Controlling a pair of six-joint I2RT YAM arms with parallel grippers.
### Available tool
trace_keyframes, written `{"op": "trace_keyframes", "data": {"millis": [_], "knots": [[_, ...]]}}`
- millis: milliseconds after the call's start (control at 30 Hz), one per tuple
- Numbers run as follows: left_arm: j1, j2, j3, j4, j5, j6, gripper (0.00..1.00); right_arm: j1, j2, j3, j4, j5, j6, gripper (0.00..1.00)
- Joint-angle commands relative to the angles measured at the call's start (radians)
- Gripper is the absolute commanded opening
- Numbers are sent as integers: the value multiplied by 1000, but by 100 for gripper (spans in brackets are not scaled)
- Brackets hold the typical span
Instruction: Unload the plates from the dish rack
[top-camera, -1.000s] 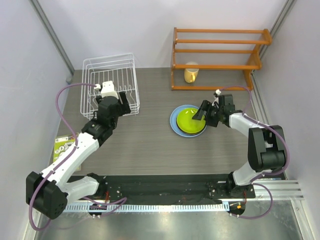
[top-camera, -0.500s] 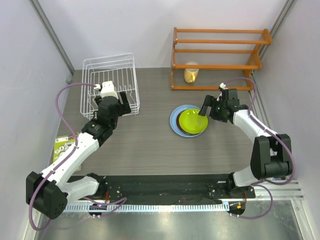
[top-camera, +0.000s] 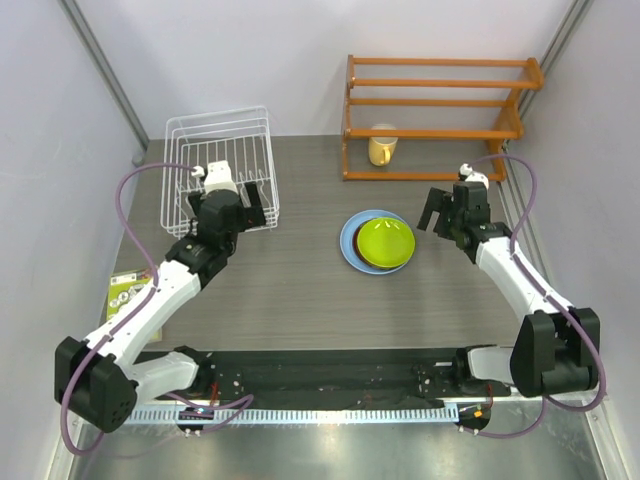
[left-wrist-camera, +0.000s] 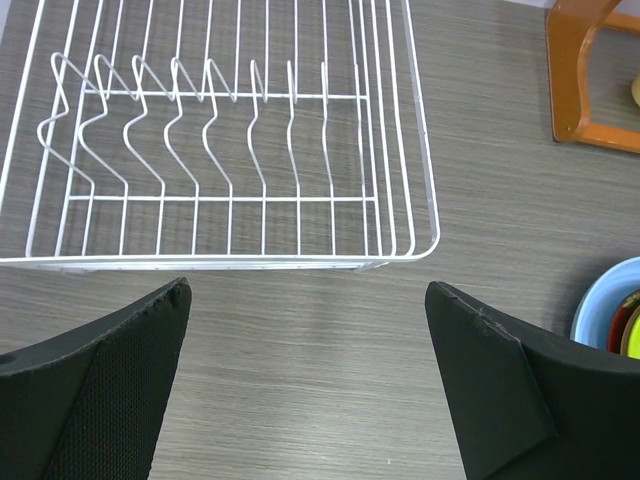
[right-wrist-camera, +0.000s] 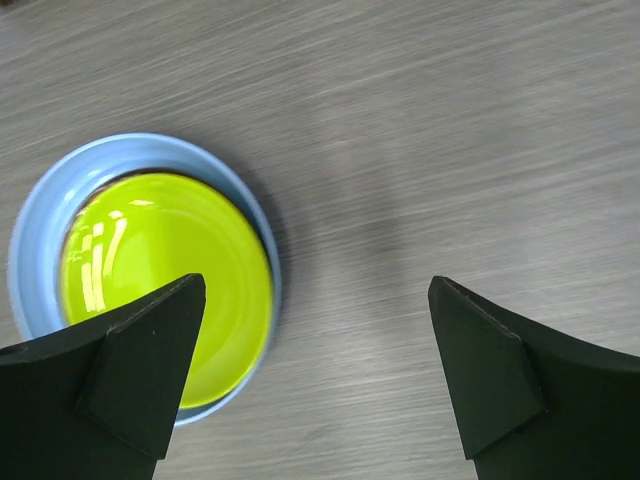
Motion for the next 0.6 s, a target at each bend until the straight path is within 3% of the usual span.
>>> {"op": "trace_keyframes", "data": {"millis": [0,400,567], "knots": [[1,5,55,-2,-53,20,99,11,-68,-122,154,210,28,100],[1,-21,30,24,-105,72,100,81,-214,-458,597,428,-78,100],[1,-35,-3,78,-185,127,100,92,-210,-463,615,445,-104,100]]}}
